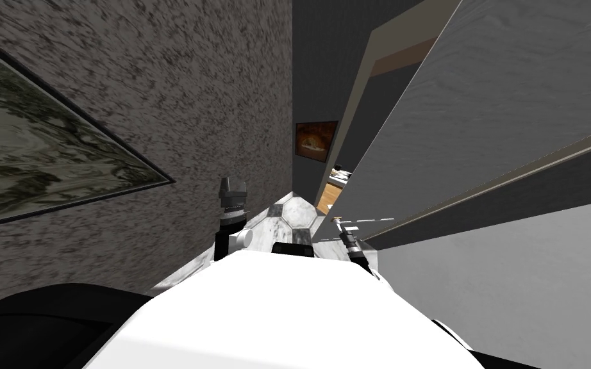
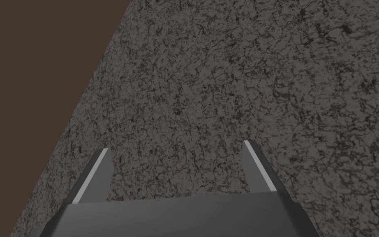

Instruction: Pull the door open

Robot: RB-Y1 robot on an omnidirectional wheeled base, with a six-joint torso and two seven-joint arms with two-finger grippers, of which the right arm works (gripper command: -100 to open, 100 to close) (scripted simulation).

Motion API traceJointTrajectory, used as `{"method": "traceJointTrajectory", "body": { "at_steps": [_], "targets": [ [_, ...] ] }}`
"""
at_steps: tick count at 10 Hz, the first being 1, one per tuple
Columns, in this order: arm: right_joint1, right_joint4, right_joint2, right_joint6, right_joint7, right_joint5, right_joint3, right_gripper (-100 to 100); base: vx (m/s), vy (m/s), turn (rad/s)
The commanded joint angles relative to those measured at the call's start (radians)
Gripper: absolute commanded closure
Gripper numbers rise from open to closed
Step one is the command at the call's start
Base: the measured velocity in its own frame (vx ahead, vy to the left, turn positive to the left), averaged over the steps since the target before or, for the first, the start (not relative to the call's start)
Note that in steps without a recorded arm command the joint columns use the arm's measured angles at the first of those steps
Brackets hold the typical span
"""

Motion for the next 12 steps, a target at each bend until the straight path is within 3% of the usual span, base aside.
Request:
{"method": "traceJointTrajectory", "body": {
  "at_steps": [1, 4, 5, 6, 10, 12],
  "targets": [
    [0.014, -0.031, 0.008, 0.014, 0.008, 0.001, 0.012, 100, -0.07, -0.036, 0.005],
    [0.033, -0.097, 0.016, 0.059, 0.039, -0.025, 0.035, 100, -0.092, -0.083, 0.079],
    [0.033, -0.097, 0.016, 0.059, 0.039, -0.025, 0.035, 100, -0.082, -0.089, 0.061],
    [0.04, -0.121, 0.019, 0.076, 0.05, -0.035, 0.044, 100, -0.076, -0.076, 0.059],
    [0.063, -0.199, 0.031, 0.129, 0.084, -0.067, 0.071, 100, -0.075, -0.143, 0.089],
    [0.058, -0.172, 0.029, 0.115, 0.072, -0.065, 0.075, 100, -0.04, -0.008, 0.128]
  ]
}}
